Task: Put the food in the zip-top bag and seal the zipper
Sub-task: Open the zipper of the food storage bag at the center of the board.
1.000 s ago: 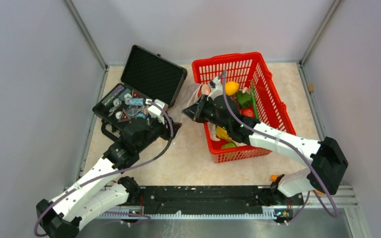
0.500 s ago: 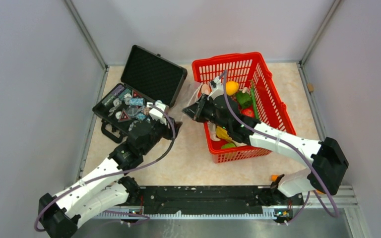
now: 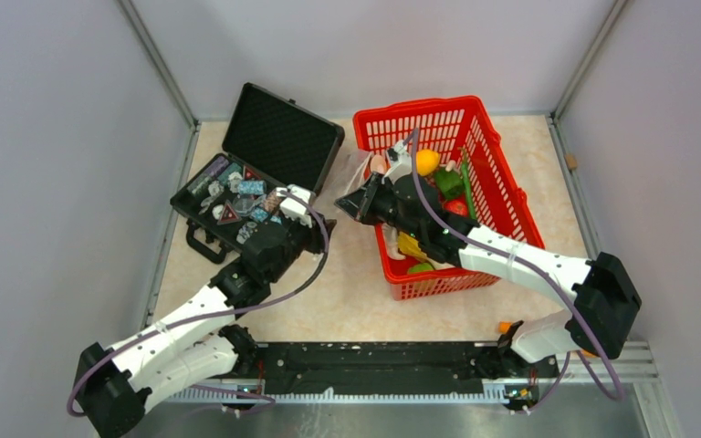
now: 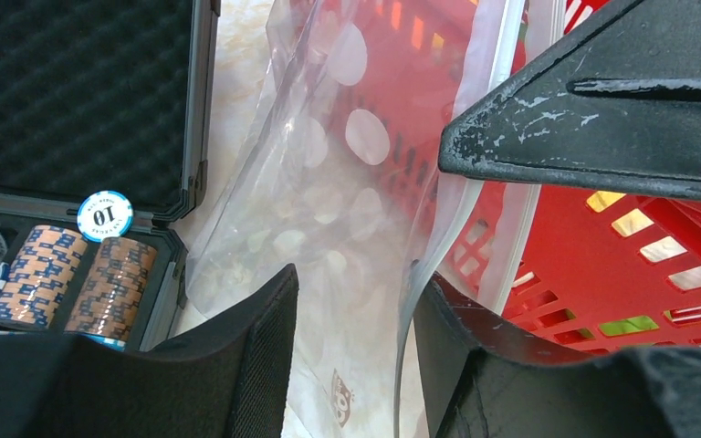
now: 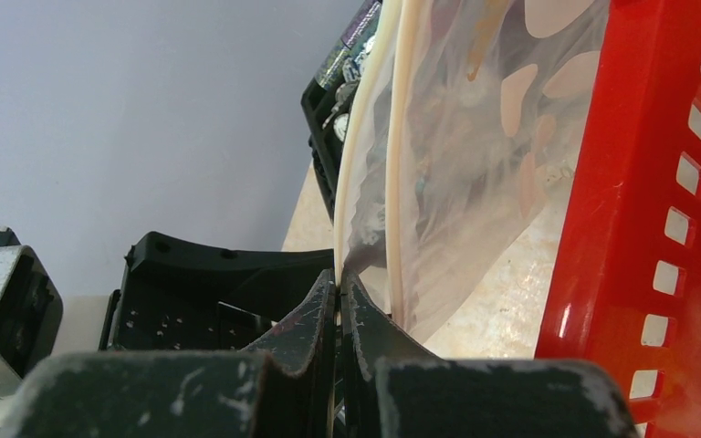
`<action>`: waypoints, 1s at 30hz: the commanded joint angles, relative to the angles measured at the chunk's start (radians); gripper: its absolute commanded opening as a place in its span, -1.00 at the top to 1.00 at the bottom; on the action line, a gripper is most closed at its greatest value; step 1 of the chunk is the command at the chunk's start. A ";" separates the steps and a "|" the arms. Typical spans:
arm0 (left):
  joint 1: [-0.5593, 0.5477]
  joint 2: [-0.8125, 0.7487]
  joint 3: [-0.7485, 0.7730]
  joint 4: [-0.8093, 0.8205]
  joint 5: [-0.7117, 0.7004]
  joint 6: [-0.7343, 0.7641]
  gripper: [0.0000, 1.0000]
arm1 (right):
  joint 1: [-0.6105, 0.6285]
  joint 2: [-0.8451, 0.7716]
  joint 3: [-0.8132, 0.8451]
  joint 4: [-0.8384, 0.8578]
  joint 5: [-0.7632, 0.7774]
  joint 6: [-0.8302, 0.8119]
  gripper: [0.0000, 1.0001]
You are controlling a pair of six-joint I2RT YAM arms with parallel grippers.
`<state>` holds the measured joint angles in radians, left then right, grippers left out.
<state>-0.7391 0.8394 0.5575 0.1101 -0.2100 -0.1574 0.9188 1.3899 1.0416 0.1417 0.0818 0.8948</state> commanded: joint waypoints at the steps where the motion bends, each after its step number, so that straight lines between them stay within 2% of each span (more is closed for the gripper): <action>1: -0.005 0.009 0.000 0.085 -0.002 0.003 0.01 | 0.008 -0.031 0.025 0.047 -0.006 0.010 1.00; 7: -0.008 0.003 0.006 0.072 -0.058 0.001 0.61 | 0.008 -0.033 0.025 0.044 -0.010 0.005 1.00; 10: -0.008 0.004 0.024 0.043 -0.062 -0.008 1.00 | 0.007 -0.034 0.029 0.039 -0.030 -0.033 0.99; 15: -0.008 -0.005 0.076 -0.056 -0.122 -0.051 1.00 | 0.007 -0.058 0.066 -0.037 -0.064 -0.149 0.28; 17: -0.008 -0.018 0.106 -0.102 -0.136 -0.085 1.00 | 0.007 -0.088 0.061 -0.045 -0.066 -0.183 0.10; 20: -0.008 -0.036 0.149 -0.172 -0.124 -0.132 1.00 | 0.007 -0.127 0.051 -0.065 -0.072 -0.224 0.06; 24: -0.010 -0.066 0.194 -0.221 -0.112 -0.182 1.00 | 0.007 -0.148 0.057 -0.129 -0.002 -0.219 0.14; 30: -0.028 -0.043 0.257 -0.312 -0.120 -0.185 1.00 | 0.007 -0.112 0.076 -0.121 -0.012 -0.180 0.10</action>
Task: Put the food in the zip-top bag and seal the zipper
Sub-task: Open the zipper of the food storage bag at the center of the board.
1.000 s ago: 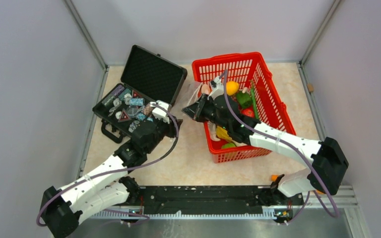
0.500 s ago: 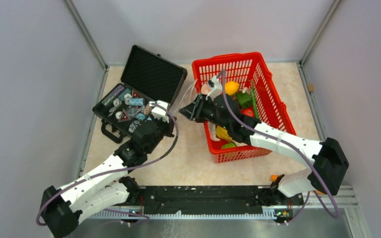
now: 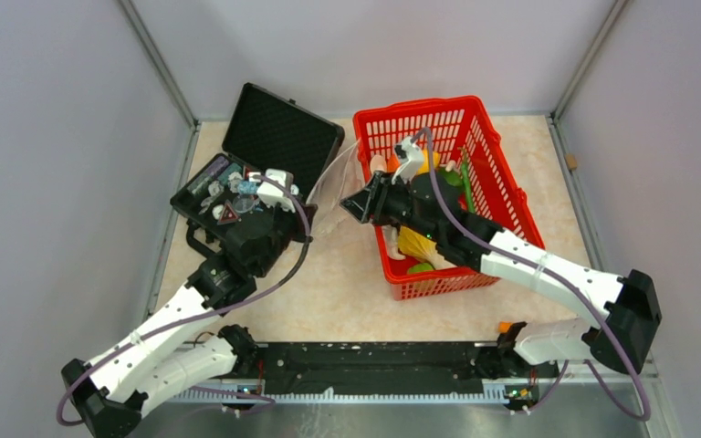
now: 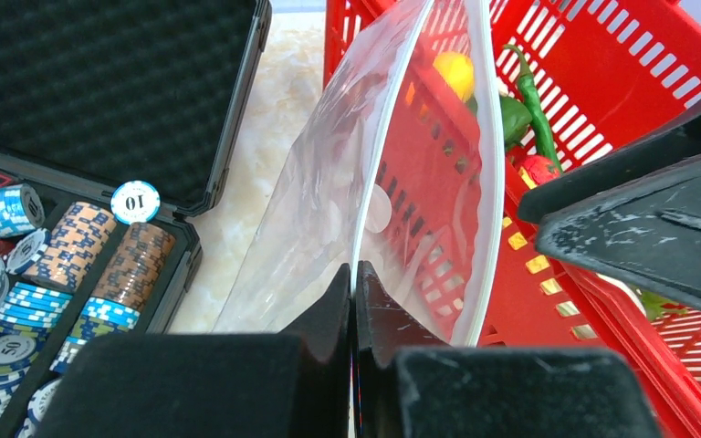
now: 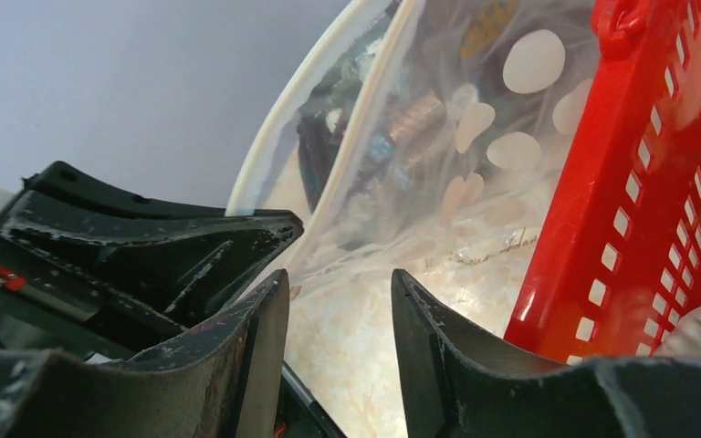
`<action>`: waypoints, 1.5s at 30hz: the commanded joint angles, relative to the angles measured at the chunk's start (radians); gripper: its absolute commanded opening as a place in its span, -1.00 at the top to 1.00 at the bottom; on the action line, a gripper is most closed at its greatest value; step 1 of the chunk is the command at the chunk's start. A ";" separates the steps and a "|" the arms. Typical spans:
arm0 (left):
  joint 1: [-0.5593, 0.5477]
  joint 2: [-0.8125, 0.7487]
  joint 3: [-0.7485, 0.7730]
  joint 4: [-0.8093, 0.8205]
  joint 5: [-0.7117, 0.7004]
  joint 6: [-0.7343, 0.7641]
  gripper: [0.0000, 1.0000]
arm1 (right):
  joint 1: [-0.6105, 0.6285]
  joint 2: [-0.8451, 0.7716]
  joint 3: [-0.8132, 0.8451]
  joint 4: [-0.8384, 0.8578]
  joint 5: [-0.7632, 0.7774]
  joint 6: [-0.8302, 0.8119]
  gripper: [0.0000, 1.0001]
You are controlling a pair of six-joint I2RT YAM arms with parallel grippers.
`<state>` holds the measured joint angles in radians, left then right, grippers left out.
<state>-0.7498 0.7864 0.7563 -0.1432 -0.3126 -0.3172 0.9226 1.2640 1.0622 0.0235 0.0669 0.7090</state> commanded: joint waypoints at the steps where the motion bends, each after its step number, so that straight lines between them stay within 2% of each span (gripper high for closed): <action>1: -0.026 0.014 0.062 -0.070 -0.032 -0.025 1.00 | 0.003 0.028 0.067 -0.005 -0.008 0.011 0.07; 7: -0.089 0.017 0.063 -0.104 -0.184 -0.014 1.00 | 0.017 0.081 0.113 0.012 -0.017 0.025 -0.15; 9: -0.100 0.013 0.067 -0.111 -0.204 -0.013 1.00 | 0.023 0.100 0.134 -0.018 0.004 0.023 -0.15; 17: -0.170 -0.005 0.074 -0.094 -0.309 0.009 1.00 | 0.060 0.198 0.220 -0.152 0.108 -0.040 0.10; 18: -0.176 -0.008 0.073 -0.093 -0.319 0.012 1.00 | 0.062 0.207 0.226 -0.159 0.115 -0.043 0.16; 21: -0.198 -0.025 0.070 -0.096 -0.383 0.021 1.00 | 0.072 0.211 0.235 -0.177 0.140 -0.057 0.52; 22: -0.202 -0.035 0.067 -0.097 -0.407 0.021 1.00 | 0.076 0.205 0.233 -0.187 0.157 -0.065 0.77; 23: -0.203 -0.046 0.063 -0.100 -0.436 0.020 1.00 | 0.081 0.198 0.230 -0.197 0.174 -0.071 0.92; 25: -0.204 -0.071 0.056 -0.107 -0.492 0.020 1.00 | 0.082 0.179 0.203 -0.200 0.182 -0.079 1.00; 30: -0.204 -0.120 0.045 -0.114 -0.582 0.024 1.00 | 0.083 0.169 0.181 -0.247 0.140 -0.116 1.00; 35: -0.206 -0.132 0.053 -0.153 -0.660 0.013 1.00 | 0.086 0.163 0.181 -0.323 0.171 -0.148 1.00; 37: -0.206 -0.135 0.060 -0.153 -0.648 0.021 1.00 | 0.088 0.152 0.182 -0.334 0.161 -0.164 1.00; 40: -0.206 -0.103 0.084 -0.152 -0.552 0.048 1.00 | 0.089 0.141 0.174 -0.294 0.098 -0.179 0.99; 45: -0.209 0.006 0.149 -0.224 -0.401 0.032 1.00 | 0.089 0.132 0.172 -0.209 -0.010 -0.180 0.50</action>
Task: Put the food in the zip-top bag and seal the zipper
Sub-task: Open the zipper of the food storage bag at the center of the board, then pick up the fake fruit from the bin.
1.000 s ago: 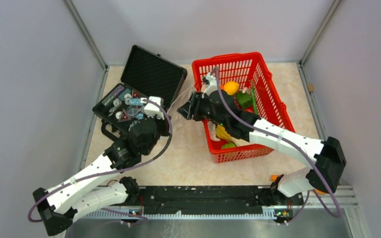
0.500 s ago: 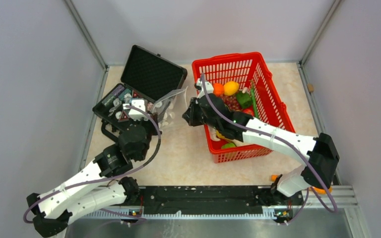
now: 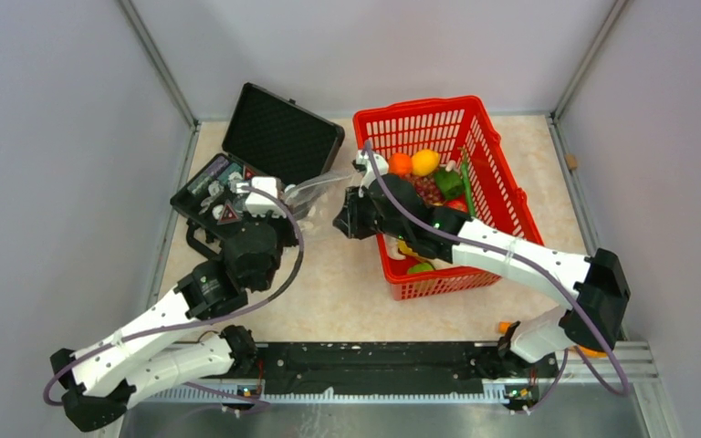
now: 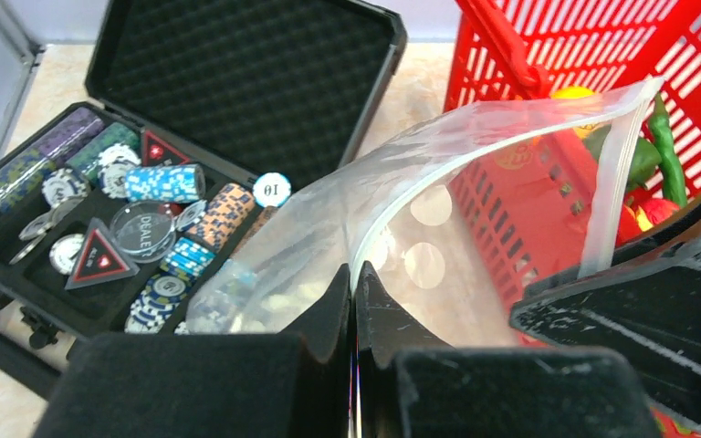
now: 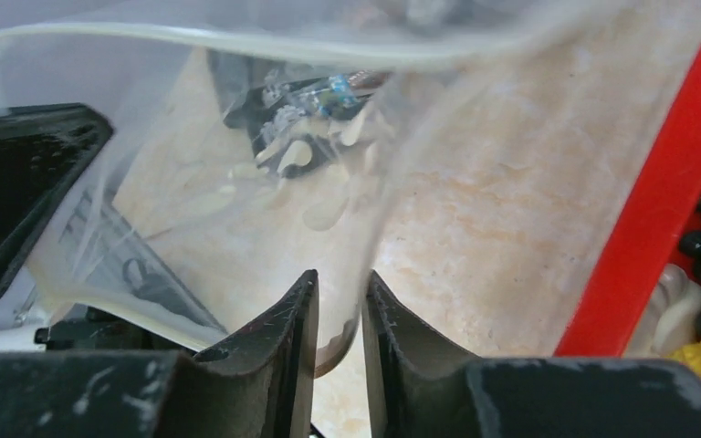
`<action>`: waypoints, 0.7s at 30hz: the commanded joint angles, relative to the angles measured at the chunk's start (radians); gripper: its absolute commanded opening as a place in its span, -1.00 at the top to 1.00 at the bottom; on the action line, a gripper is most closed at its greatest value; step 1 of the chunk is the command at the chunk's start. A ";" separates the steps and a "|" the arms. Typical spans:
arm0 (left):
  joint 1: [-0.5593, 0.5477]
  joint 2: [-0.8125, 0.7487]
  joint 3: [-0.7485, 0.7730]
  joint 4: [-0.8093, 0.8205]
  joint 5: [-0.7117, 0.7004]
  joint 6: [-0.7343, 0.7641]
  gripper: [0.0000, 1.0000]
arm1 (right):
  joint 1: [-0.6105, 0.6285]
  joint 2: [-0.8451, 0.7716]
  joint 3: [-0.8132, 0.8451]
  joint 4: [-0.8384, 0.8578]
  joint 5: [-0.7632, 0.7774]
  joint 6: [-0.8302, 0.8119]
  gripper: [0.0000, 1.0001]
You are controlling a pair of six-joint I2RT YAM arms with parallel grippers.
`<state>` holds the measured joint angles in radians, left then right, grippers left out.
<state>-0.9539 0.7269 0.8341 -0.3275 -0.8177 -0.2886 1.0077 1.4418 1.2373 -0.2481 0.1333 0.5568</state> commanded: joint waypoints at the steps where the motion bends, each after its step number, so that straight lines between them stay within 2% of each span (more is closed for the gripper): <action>1: -0.005 0.079 0.076 -0.058 0.106 -0.025 1.00 | 0.002 -0.051 -0.002 0.071 -0.082 -0.029 0.32; 4: -0.009 0.094 0.075 -0.111 0.081 -0.091 1.00 | -0.008 -0.086 -0.002 0.073 -0.115 -0.042 -0.10; 8: -0.011 0.064 0.053 -0.143 0.030 -0.152 1.00 | -0.016 -0.163 -0.021 0.062 -0.215 -0.077 -0.40; 11: -0.011 0.039 0.057 -0.163 0.023 -0.173 1.00 | -0.017 -0.244 -0.042 0.012 -0.195 -0.100 -0.43; 14: -0.013 0.034 0.080 -0.183 0.045 -0.177 1.00 | -0.038 -0.335 -0.083 -0.035 -0.043 -0.104 -0.43; 17: -0.020 0.042 0.092 -0.199 0.084 -0.178 1.00 | -0.136 -0.408 -0.106 -0.109 0.073 -0.099 -0.42; 21: -0.024 0.052 0.075 -0.209 0.135 -0.195 1.00 | -0.311 -0.441 -0.108 -0.194 0.103 -0.141 -0.42</action>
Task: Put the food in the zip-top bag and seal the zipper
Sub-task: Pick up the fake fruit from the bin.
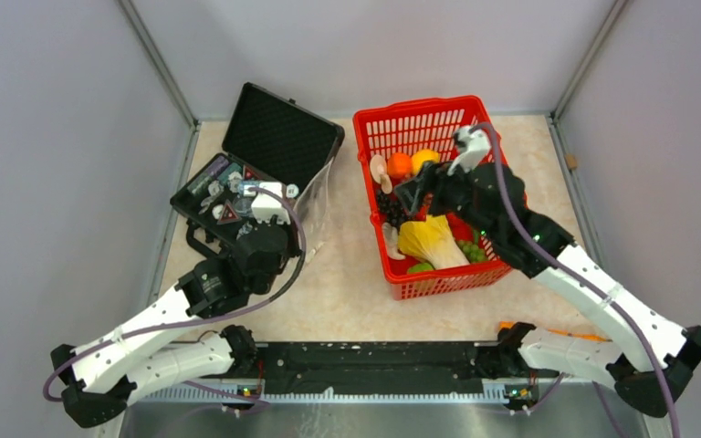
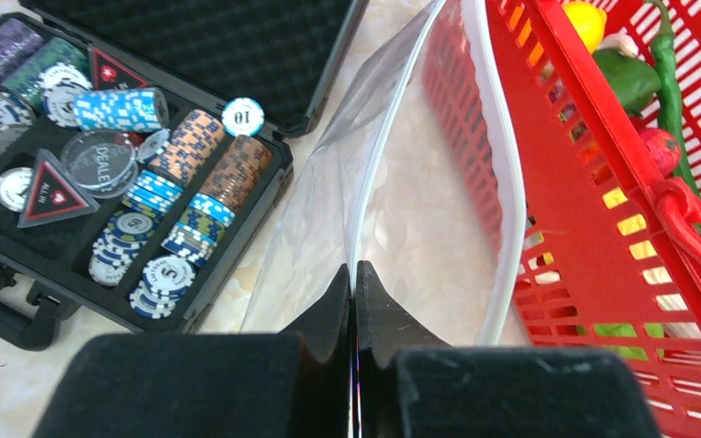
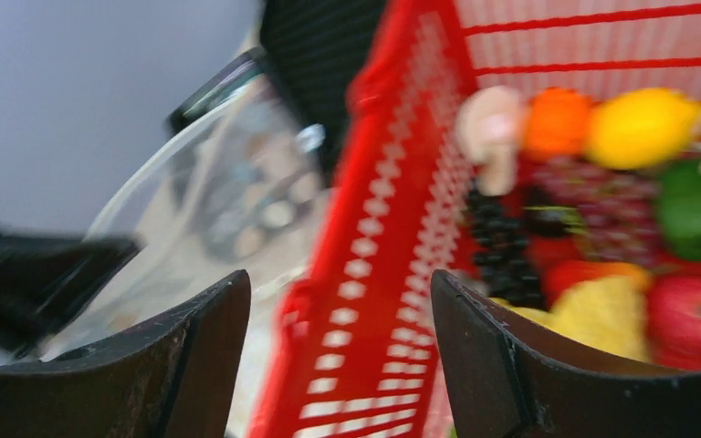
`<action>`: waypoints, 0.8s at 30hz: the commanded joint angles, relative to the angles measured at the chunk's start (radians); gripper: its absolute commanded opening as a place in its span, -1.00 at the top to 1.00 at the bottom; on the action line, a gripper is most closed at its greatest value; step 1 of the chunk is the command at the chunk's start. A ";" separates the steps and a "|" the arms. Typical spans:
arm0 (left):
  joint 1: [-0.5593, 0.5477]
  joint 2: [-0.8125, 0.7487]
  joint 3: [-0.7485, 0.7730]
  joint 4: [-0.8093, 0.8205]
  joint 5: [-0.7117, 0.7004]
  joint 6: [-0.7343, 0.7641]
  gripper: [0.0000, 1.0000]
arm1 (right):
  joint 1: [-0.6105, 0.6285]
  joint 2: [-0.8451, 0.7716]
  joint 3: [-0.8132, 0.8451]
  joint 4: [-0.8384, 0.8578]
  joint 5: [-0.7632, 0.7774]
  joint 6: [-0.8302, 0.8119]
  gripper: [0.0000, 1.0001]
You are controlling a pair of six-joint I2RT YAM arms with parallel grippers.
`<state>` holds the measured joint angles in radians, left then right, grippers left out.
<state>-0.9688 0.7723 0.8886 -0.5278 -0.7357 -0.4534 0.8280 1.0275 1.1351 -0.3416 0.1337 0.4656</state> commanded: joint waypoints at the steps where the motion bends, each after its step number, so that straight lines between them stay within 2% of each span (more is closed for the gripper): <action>1: -0.010 0.007 0.012 -0.006 0.061 -0.038 1.00 | -0.168 -0.017 -0.002 -0.125 0.090 -0.068 -0.42; 4: -0.010 0.009 -0.021 0.008 0.077 -0.056 1.00 | -0.281 0.057 0.013 -0.191 0.023 -0.108 -0.42; 8: -0.010 0.003 -0.065 0.042 0.089 -0.063 1.00 | -0.375 0.143 -0.006 -0.151 -0.066 -0.125 -0.39; 13: -0.010 -0.001 -0.094 0.073 0.104 -0.048 1.00 | -0.402 0.281 0.033 -0.081 0.000 -0.130 -0.40; 18: -0.010 0.004 -0.118 0.095 0.113 -0.035 1.00 | -0.411 0.439 0.151 -0.044 -0.088 -0.198 -0.41; 21: -0.010 0.001 -0.132 0.114 0.120 -0.038 1.00 | -0.411 0.487 0.158 0.058 -0.163 -0.282 -0.44; 24: -0.010 0.003 -0.135 0.132 0.127 -0.033 1.00 | -0.410 0.515 0.159 0.166 -0.165 -0.280 -0.45</action>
<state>-0.9749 0.7811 0.7650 -0.4629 -0.6209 -0.4957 0.4229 1.5284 1.2385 -0.3553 0.0212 0.2478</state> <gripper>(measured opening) 0.001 0.721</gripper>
